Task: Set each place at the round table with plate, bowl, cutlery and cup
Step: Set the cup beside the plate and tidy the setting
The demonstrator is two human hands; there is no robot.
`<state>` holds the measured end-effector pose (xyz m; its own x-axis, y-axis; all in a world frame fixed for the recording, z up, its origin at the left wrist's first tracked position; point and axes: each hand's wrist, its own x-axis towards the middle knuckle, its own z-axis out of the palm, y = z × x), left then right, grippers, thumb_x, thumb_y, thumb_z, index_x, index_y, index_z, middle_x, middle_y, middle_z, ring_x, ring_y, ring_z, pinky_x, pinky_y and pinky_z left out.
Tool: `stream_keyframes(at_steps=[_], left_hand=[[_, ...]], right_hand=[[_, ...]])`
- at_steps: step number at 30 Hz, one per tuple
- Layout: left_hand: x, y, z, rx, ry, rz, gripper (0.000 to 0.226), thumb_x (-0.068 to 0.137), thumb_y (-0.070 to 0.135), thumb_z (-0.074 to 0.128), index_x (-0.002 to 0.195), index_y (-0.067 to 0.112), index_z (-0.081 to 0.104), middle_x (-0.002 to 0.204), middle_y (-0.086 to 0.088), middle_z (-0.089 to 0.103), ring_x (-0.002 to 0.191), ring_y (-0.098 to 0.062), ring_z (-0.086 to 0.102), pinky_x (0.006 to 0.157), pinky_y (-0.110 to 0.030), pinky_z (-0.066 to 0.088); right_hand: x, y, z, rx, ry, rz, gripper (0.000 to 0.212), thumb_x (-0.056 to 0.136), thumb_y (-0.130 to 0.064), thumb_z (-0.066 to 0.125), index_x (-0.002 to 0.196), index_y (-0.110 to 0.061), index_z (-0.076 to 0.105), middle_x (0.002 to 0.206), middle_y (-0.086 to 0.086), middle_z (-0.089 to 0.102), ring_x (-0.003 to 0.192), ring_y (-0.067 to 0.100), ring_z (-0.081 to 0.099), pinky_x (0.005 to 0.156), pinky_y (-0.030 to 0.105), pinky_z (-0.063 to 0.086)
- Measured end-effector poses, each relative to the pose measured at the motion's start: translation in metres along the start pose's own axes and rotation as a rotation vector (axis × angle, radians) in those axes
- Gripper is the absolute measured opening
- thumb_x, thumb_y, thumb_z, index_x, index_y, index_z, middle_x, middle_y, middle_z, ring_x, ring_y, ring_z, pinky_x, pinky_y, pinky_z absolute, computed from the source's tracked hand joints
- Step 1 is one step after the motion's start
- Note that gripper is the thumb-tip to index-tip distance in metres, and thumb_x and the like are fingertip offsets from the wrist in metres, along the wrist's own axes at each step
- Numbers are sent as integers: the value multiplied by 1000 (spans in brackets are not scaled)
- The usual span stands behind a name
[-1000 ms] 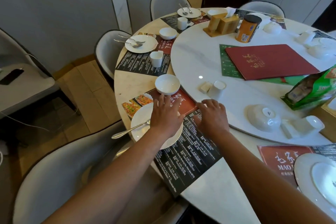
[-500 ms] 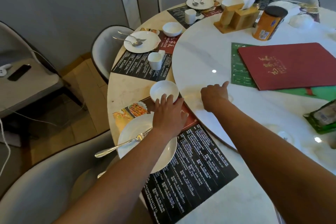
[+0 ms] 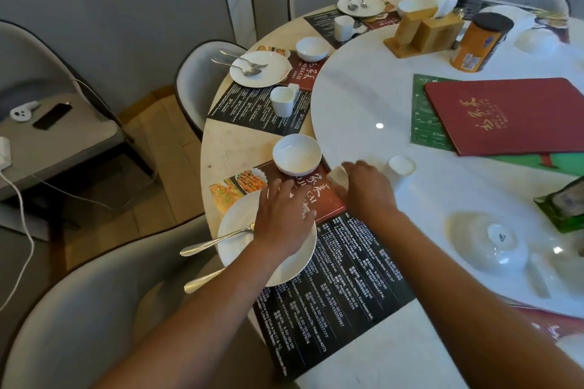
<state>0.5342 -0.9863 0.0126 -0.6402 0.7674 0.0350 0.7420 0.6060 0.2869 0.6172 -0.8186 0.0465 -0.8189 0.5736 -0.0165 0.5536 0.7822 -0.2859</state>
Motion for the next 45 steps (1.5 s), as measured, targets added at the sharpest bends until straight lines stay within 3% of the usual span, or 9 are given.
stream_keyframes(at_steps=[5,20,24,27,30,32,37,42,45], left_hand=[[-24,1,4,1,-69,-4,53,99,47,48,150,32,39,156,-3,38,147,-28,23,122,-51,17],[-40,0,3,33,-122,2,54,100,47,48,150,33,37,158,-2,35,150,-26,18,124,-49,11],[-31,3,1,-2,-108,17,53,101,47,46,151,33,37,159,-2,34,150,-27,17,124,-50,10],[-18,8,1,-13,-93,46,53,100,45,49,150,32,37,155,-2,38,149,-28,19,122,-52,14],[-5,16,-1,21,-70,78,52,98,46,52,146,30,42,150,-3,44,146,-30,25,119,-54,20],[1,22,-2,29,-61,91,52,98,44,53,146,29,43,149,-2,44,146,-30,25,120,-55,19],[7,29,-5,54,-44,124,55,97,45,53,148,28,42,152,-2,42,147,-29,24,121,-55,18],[1,29,-7,35,-54,136,52,98,44,52,146,29,43,154,-3,41,148,-30,22,122,-54,15],[-7,27,-10,21,-63,147,51,99,44,50,147,30,41,156,-4,38,149,-30,19,123,-54,13]], right_hand=[[-56,-4,31,36,-76,209,38,90,-48,67,116,-20,65,104,8,70,92,28,66,74,34,51],[-59,-5,49,-32,-46,195,42,90,-54,63,115,-20,65,105,4,71,93,25,67,73,34,52],[-52,-2,30,-4,165,142,43,92,-55,56,116,-20,64,103,2,69,92,26,66,71,36,53],[-31,13,3,-58,339,104,51,88,-37,65,133,-17,52,125,9,60,115,31,53,79,42,51],[-4,36,-17,-254,117,233,88,78,-29,73,150,-22,23,150,14,32,130,37,38,91,47,47],[7,49,-20,-307,-99,280,94,81,-27,74,153,-28,15,153,13,23,129,38,38,91,46,46],[9,63,-23,-322,-151,232,69,83,-6,70,142,-24,38,135,11,36,113,35,52,77,37,46],[-16,64,-32,-121,-55,317,69,73,-8,80,128,-14,38,125,15,42,81,38,62,62,38,47],[-50,62,-28,246,57,425,88,68,-21,89,136,-15,34,131,16,42,100,39,60,83,43,49]])
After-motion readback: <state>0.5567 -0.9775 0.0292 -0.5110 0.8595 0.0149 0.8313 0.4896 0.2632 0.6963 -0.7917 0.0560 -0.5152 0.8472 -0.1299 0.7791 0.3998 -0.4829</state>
